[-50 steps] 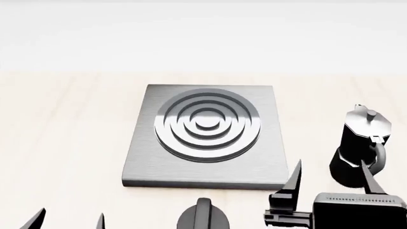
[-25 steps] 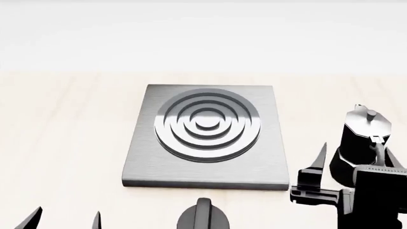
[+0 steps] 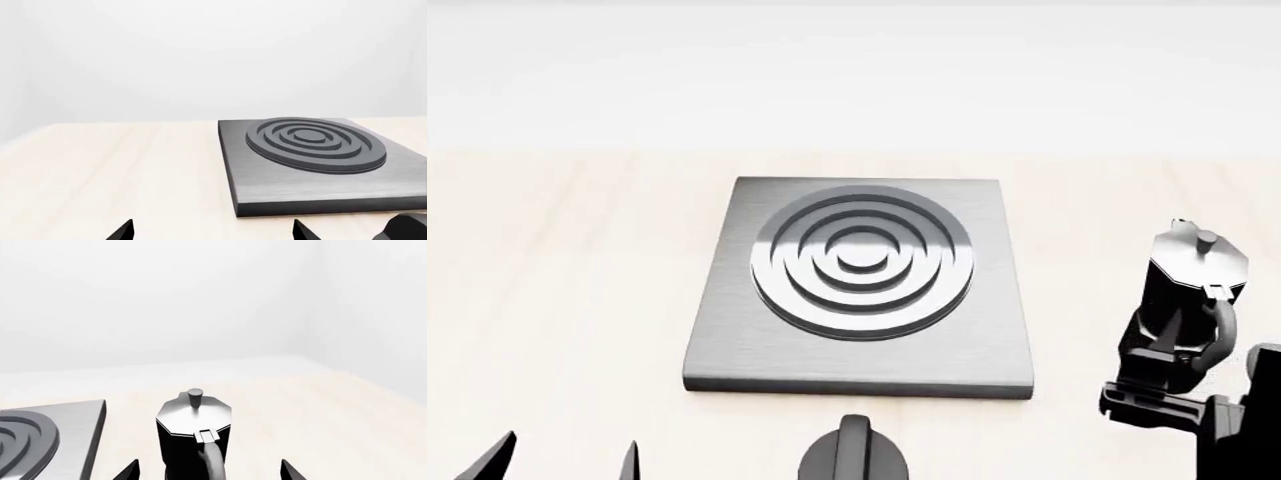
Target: Put the moka pot on the stove.
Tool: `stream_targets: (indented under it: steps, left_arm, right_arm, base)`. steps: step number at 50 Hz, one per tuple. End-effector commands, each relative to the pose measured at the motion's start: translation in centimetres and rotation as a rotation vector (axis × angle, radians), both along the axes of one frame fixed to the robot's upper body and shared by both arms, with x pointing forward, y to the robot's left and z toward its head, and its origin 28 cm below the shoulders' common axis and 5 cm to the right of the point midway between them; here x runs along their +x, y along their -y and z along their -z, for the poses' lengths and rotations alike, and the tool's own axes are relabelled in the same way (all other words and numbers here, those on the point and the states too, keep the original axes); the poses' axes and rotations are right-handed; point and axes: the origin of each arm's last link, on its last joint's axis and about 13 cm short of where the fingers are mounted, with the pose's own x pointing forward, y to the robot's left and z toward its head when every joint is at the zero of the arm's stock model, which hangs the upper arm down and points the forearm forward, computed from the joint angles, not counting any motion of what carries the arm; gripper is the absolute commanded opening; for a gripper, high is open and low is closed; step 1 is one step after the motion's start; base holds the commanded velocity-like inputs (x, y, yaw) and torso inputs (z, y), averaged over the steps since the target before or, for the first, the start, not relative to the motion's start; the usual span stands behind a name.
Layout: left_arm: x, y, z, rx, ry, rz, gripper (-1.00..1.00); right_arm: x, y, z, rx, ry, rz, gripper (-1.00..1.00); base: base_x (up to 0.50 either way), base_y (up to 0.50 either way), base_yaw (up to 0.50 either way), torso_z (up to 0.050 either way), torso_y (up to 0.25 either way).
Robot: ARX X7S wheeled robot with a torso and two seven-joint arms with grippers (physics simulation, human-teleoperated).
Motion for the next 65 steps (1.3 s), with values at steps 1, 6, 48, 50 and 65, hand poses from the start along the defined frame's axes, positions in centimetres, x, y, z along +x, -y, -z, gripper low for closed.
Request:
stream_targets:
  steps: [1,6,48,50,65]
  left_arm:
    - [-0.2,0.0,-0.2,-0.003,0.010,0.007,1.00]
    - [-0.2,0.0,-0.2,-0.003,0.010,0.008,1.00]
    - [0.0,0.1,-0.3,-0.001,0.012,0.007,1.00]
    - [0.0,0.1,-0.4,-0.001,0.013,0.006,1.00]
    - [0.3,0.0,-0.4,0.003,0.012,0.003,1.00]
  right_arm:
    - [0.7,0.9,0.5,0.048,-0.015,-0.003,1.00]
    - [1.1,1.2,0.7,0.074,-0.016,-0.009,1.00]
    - [3.4,1.9,1.4,0.106,-0.071,-0.025,1.00]
    - [3.5,1.9,1.4,0.106,-0.070,-0.024,1.00]
    - [4.4,1.7,1.0,0.103,-0.071,-0.051,1.00]
  base:
    - [0.00,0.00,0.00,0.000,0.000]
    - [0.00,0.00,0.00,0.000,0.000]
    - [0.00,0.00,0.00,0.000,0.000]
    - [0.00,0.00,0.00,0.000,0.000]
    - [0.00,0.00,0.00,0.000,0.000]
